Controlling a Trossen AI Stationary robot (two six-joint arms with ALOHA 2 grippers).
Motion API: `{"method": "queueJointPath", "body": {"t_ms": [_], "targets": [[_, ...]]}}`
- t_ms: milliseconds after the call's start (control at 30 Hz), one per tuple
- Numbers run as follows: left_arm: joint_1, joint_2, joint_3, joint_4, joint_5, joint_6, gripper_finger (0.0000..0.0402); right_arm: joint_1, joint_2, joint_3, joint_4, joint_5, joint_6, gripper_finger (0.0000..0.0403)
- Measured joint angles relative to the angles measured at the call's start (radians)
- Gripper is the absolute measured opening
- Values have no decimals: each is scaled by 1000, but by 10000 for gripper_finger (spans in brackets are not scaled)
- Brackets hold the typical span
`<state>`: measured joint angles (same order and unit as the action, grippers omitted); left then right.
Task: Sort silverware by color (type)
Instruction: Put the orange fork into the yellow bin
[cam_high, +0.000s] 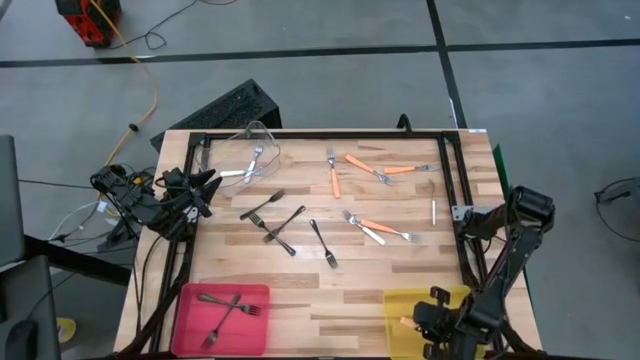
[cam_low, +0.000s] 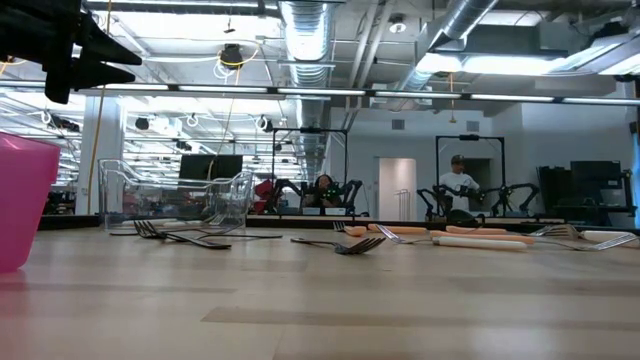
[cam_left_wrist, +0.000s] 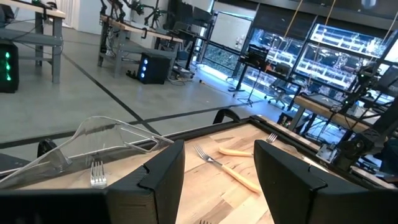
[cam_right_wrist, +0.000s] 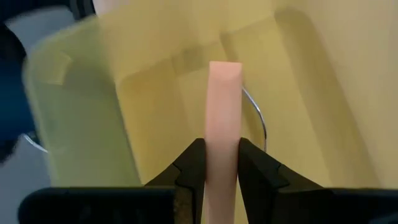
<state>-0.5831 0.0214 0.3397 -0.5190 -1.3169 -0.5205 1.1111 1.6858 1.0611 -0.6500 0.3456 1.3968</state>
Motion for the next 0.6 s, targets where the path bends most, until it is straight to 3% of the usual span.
{"method": "queueJointPath", "body": {"t_ms": [333,600], "targets": [[0,0,0,0,-10,0,178,-31,112,0,82,-134,-115,99],[0,0,0,0,-12,-4,178,-32,118,1,82,-137,-116,99]]}}
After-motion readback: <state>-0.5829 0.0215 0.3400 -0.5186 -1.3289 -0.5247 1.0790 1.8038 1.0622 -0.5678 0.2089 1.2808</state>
